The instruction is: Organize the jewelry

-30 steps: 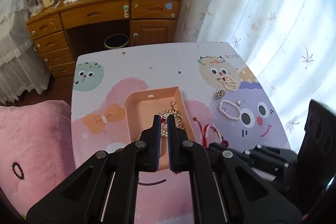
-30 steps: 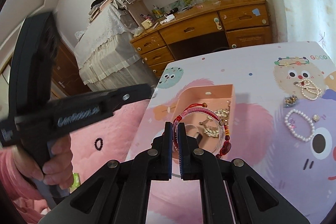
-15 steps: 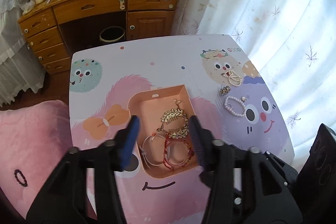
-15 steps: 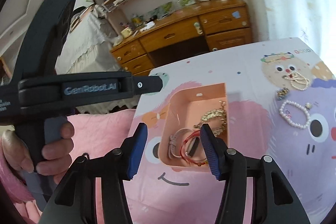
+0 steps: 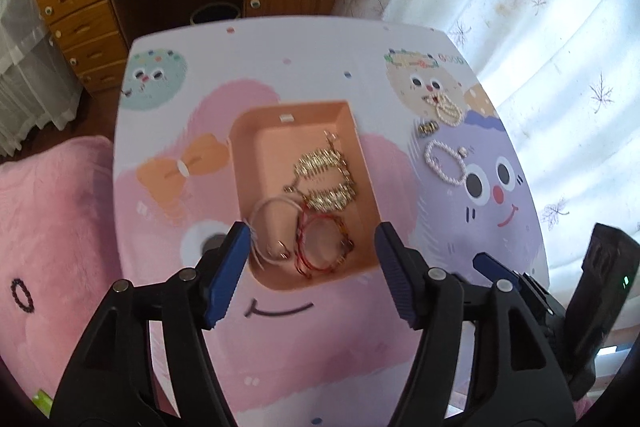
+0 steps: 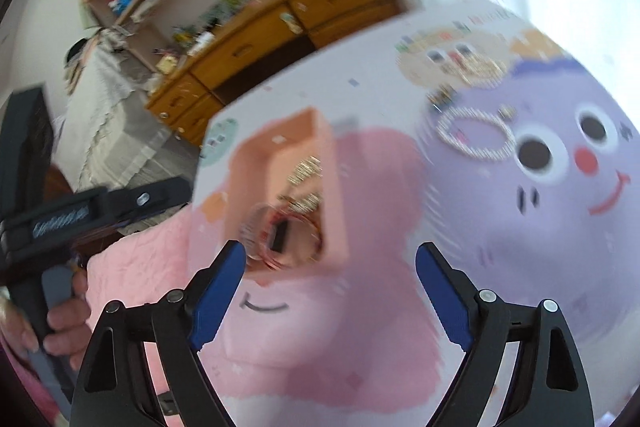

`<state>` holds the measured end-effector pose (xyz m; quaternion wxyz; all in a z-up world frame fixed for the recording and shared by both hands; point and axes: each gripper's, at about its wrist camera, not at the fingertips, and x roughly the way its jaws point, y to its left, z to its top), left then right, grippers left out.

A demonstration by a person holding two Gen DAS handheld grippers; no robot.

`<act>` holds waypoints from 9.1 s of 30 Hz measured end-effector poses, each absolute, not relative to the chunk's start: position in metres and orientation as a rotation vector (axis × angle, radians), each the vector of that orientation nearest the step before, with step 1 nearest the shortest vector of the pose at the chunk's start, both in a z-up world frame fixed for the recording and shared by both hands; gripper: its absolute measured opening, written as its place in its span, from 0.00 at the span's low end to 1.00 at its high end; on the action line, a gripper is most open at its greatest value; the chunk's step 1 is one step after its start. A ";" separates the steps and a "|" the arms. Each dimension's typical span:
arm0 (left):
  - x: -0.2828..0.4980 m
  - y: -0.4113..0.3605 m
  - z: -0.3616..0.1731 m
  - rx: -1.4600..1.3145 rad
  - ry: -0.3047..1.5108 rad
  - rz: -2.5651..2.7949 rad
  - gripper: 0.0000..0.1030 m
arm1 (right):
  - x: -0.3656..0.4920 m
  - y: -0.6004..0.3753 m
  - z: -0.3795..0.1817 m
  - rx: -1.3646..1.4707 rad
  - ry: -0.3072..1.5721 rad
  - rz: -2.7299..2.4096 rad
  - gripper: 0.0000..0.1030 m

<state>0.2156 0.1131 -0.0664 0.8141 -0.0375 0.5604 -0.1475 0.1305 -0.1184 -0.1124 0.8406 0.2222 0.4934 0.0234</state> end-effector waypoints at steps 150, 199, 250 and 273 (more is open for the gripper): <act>0.231 0.126 -0.004 -0.004 1.018 -0.399 0.40 | 0.153 -0.019 -0.063 0.206 0.924 0.183 0.64; 0.256 -0.119 -0.131 0.082 1.224 -0.245 0.66 | 0.385 -0.350 -0.134 0.646 1.516 -0.131 0.75; 0.259 -0.150 -0.198 0.139 1.089 -0.283 0.12 | 0.411 -0.353 -0.174 0.479 1.560 -0.052 0.09; 0.201 -0.082 -0.099 -0.083 1.023 -0.292 0.00 | 0.321 -0.342 -0.074 0.657 1.384 0.067 0.09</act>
